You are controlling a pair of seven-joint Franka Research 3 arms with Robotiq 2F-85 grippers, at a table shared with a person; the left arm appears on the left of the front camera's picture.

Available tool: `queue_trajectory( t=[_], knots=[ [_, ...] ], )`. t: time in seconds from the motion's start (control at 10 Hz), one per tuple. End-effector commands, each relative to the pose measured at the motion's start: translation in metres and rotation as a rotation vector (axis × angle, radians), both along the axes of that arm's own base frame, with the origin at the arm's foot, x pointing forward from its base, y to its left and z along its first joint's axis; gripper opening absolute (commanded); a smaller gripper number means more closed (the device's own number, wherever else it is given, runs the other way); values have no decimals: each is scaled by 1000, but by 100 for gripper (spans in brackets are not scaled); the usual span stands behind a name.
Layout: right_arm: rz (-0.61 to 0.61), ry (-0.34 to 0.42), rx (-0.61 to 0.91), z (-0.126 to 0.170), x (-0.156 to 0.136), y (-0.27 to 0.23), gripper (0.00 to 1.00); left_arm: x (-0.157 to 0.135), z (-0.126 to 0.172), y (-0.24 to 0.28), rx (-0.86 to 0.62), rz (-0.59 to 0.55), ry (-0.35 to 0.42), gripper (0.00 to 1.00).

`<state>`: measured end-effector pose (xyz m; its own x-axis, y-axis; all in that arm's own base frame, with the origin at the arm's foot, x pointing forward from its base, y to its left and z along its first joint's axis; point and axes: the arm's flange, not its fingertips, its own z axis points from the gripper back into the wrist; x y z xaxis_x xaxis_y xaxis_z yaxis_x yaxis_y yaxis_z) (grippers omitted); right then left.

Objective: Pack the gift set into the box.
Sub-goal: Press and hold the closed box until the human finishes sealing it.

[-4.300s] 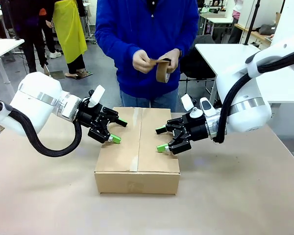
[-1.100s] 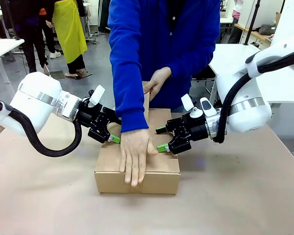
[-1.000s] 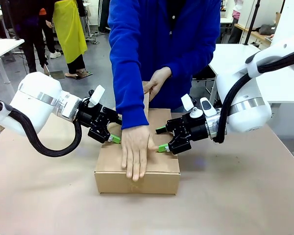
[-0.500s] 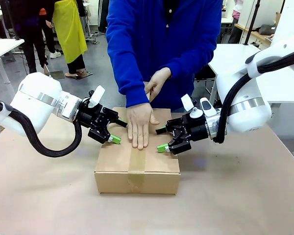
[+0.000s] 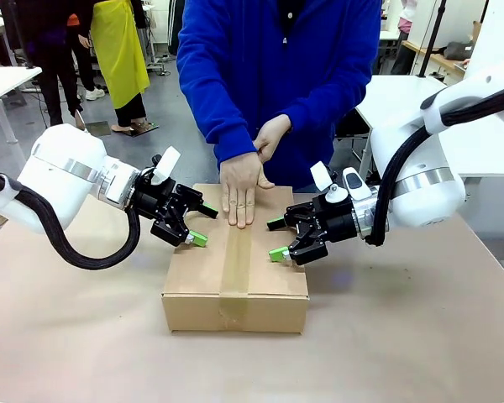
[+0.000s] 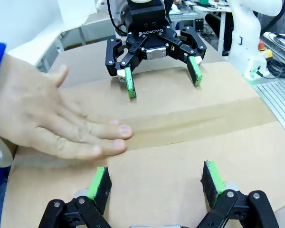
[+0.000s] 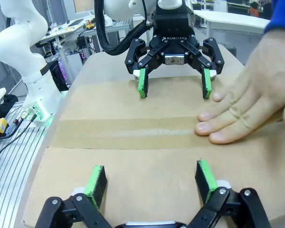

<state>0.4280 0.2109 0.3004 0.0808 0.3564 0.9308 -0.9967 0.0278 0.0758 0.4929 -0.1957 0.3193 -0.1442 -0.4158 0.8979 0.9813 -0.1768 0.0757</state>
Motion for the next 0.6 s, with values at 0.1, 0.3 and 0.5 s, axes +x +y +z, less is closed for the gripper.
queue_trajectory(
  t=[0.1, 0.3, 0.5],
  knots=[
    [-5, 2, -2, -2, -1, 0, 100, 0, -1, 1, -3, -3, -3, 100],
    [-5, 2, -2, -2, -1, 0, 100, 0, -1, 1, -3, -3, -3, 100],
    [-5, 2, -2, -2, -1, 0, 100, 0, -1, 1, -3, -3, -3, 100]
  ],
)
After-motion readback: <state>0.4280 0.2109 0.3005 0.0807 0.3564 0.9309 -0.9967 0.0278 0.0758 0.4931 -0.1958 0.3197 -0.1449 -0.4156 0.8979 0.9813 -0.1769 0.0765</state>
